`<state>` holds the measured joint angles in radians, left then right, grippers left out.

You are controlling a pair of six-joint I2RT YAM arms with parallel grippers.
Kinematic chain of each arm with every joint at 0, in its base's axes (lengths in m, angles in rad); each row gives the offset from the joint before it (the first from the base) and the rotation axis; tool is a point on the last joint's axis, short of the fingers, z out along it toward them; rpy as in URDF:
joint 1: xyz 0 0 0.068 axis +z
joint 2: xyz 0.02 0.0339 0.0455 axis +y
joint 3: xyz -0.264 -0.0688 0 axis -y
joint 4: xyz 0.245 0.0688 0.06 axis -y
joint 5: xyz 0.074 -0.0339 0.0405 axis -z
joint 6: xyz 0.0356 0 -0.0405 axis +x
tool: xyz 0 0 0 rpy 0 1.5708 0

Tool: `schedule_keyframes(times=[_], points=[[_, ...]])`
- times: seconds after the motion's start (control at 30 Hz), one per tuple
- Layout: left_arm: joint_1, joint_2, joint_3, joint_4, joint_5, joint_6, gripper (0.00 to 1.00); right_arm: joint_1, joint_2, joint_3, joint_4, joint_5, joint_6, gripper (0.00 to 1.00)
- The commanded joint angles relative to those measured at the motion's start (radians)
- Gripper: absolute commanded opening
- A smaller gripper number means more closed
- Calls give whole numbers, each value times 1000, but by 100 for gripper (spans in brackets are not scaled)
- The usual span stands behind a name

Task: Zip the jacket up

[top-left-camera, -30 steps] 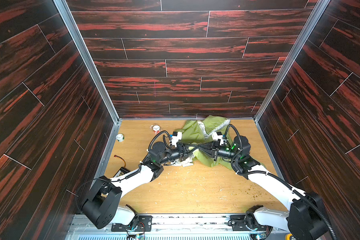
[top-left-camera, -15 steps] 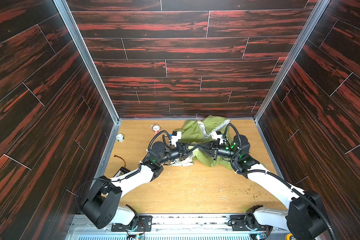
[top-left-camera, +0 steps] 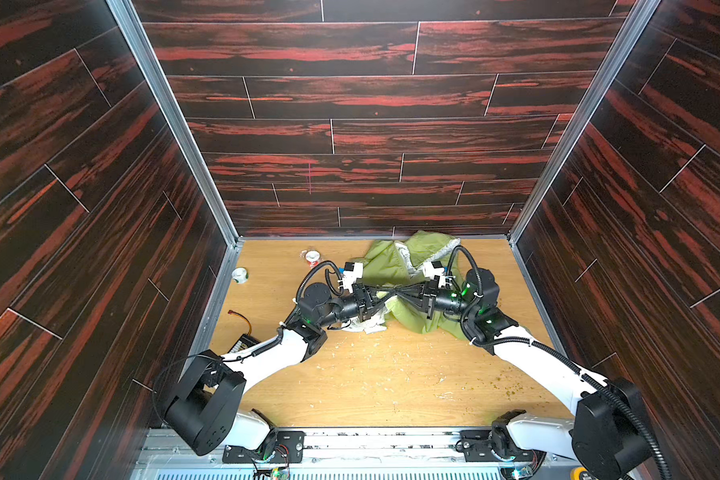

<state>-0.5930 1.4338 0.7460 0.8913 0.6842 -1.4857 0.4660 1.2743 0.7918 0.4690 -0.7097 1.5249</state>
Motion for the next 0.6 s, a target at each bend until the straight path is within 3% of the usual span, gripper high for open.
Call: schedule_keyframes(times=[0.0,0.1,0.3,0.57], points=[[-7,4,37,31,25,-8,0,16,17,36,5,-36,-17,0],[-6,-1,39,21,24,-5,3,16,12,44,-25,-28,-36,0],[-1,-34,32,-41,-11,34,36,14,-10,50,-97,10,-72,0],[-1,-90,16,-152,-20,96,48,13,-24,57,-136,40,-93,0]])
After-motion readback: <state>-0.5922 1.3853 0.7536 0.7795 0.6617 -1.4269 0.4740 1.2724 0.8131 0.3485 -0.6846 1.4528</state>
